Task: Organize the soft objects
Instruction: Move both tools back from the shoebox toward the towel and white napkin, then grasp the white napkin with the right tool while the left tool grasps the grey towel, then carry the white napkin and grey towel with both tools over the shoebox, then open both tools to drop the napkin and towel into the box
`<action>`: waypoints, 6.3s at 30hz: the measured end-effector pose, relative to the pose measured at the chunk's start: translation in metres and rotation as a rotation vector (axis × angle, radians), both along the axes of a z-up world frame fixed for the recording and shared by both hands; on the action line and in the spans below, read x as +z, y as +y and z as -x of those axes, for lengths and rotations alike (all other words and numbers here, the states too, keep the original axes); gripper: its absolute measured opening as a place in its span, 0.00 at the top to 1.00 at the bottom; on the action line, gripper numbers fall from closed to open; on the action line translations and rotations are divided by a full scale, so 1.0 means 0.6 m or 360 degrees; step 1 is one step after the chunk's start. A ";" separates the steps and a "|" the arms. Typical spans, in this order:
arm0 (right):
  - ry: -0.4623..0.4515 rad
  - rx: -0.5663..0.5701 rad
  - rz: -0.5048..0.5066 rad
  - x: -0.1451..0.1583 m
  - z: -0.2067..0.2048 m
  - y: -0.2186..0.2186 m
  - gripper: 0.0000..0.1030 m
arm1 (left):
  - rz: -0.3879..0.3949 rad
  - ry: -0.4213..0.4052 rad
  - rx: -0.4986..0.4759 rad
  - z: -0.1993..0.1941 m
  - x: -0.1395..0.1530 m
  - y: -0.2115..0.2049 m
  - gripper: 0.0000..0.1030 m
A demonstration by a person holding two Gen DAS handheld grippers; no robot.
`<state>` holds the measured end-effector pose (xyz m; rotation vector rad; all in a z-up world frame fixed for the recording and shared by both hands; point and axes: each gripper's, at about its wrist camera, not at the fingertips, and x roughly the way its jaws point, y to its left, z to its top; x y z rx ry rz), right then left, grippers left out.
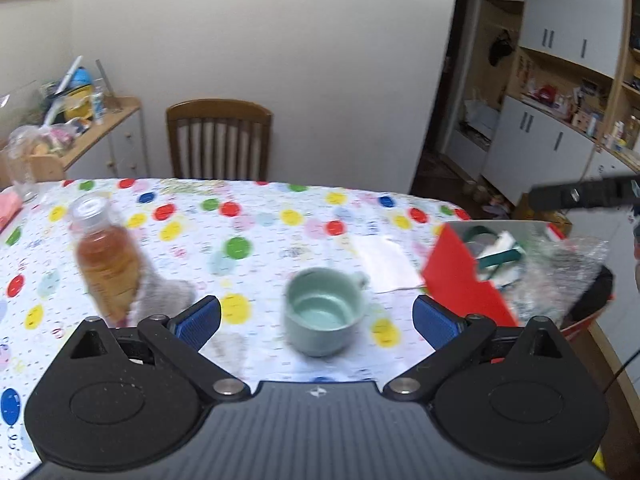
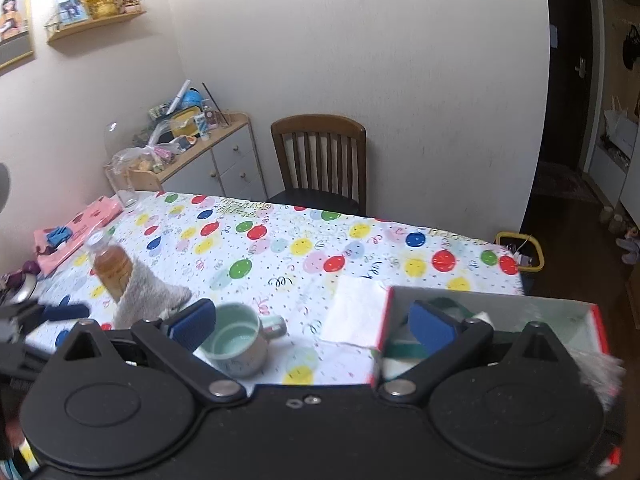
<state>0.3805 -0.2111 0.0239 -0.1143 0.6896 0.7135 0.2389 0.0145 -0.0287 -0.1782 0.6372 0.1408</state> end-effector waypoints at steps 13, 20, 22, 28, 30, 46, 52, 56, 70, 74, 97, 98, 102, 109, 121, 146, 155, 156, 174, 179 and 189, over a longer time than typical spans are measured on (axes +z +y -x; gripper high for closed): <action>0.0240 -0.0200 0.0324 -0.113 -0.162 0.187 0.01 | -0.0054 0.0050 0.0189 0.041 -0.085 0.141 0.00; 0.0403 -0.0311 0.0473 -0.196 -0.230 0.233 0.03 | -0.0054 0.0145 0.0282 0.037 -0.136 0.185 0.00; 0.0424 -0.0321 0.0508 -0.215 -0.246 0.246 0.03 | -0.0056 0.0164 0.0293 0.035 -0.147 0.194 0.00; 0.0502 -0.0404 0.0571 -0.265 -0.292 0.256 0.05 | -0.0005 0.0201 0.0279 0.021 -0.176 0.209 0.00; 0.0513 -0.0439 0.0599 -0.278 -0.302 0.254 0.07 | 0.0013 0.0218 0.0264 0.015 -0.185 0.211 0.00; 0.0548 -0.0459 0.0610 -0.312 -0.314 0.257 0.39 | 0.0197 0.0284 0.0296 -0.025 -0.235 0.235 0.30; 0.0523 -0.0466 0.0603 -0.306 -0.305 0.256 0.67 | 0.0243 0.0285 0.0300 -0.028 -0.241 0.239 0.50; 0.0507 -0.0467 0.0611 -0.304 -0.297 0.254 0.78 | 0.0260 0.0292 0.0315 -0.034 -0.242 0.243 0.68; 0.0379 -0.0396 0.0392 -0.222 -0.233 0.214 0.96 | 0.0208 0.0164 0.0226 -0.041 -0.202 0.227 0.90; 0.0339 -0.0343 0.0300 -0.177 -0.201 0.195 0.96 | 0.0194 0.0096 0.0185 -0.040 -0.180 0.215 0.92; 0.0209 -0.0154 -0.0166 0.018 -0.016 -0.016 0.97 | 0.0185 -0.0188 -0.0003 -0.018 0.006 0.123 0.92; 0.0204 -0.0155 -0.0177 0.023 -0.014 -0.029 0.97 | 0.0183 -0.0199 -0.0009 -0.015 0.014 0.114 0.92; 0.0185 -0.0163 -0.0207 0.039 -0.008 -0.081 0.97 | 0.0212 -0.0240 -0.0054 -0.014 0.051 0.075 0.92; 0.0136 -0.0232 -0.0245 0.054 -0.008 -0.180 0.97 | 0.0227 -0.0269 -0.0265 -0.035 0.106 -0.029 0.92; 0.0123 -0.0376 -0.0278 0.036 -0.040 -0.330 0.97 | 0.0327 -0.0217 -0.0549 -0.119 0.128 -0.220 0.92; 0.0344 -0.0371 -0.0131 -0.095 -0.155 -0.327 0.97 | 0.0475 0.0142 -0.0491 -0.317 -0.023 -0.321 0.92; 0.0417 -0.0345 -0.0012 -0.145 -0.171 -0.299 0.97 | 0.0367 0.0260 -0.0430 -0.334 -0.071 -0.327 0.92; 0.0421 -0.0347 -0.0002 -0.149 -0.171 -0.298 0.96 | 0.0359 0.0274 -0.0427 -0.334 -0.076 -0.327 0.92; 0.0458 -0.0348 0.0019 -0.151 -0.165 -0.303 0.80 | 0.0286 0.0358 -0.0372 -0.323 -0.099 -0.336 0.91; 0.0426 -0.0342 -0.0012 -0.135 -0.153 -0.306 0.65 | 0.0262 0.0357 -0.0368 -0.311 -0.089 -0.340 0.87; 0.0356 -0.0327 -0.0040 -0.105 -0.123 -0.308 0.49 | 0.0269 0.0298 -0.0341 -0.277 -0.067 -0.335 0.21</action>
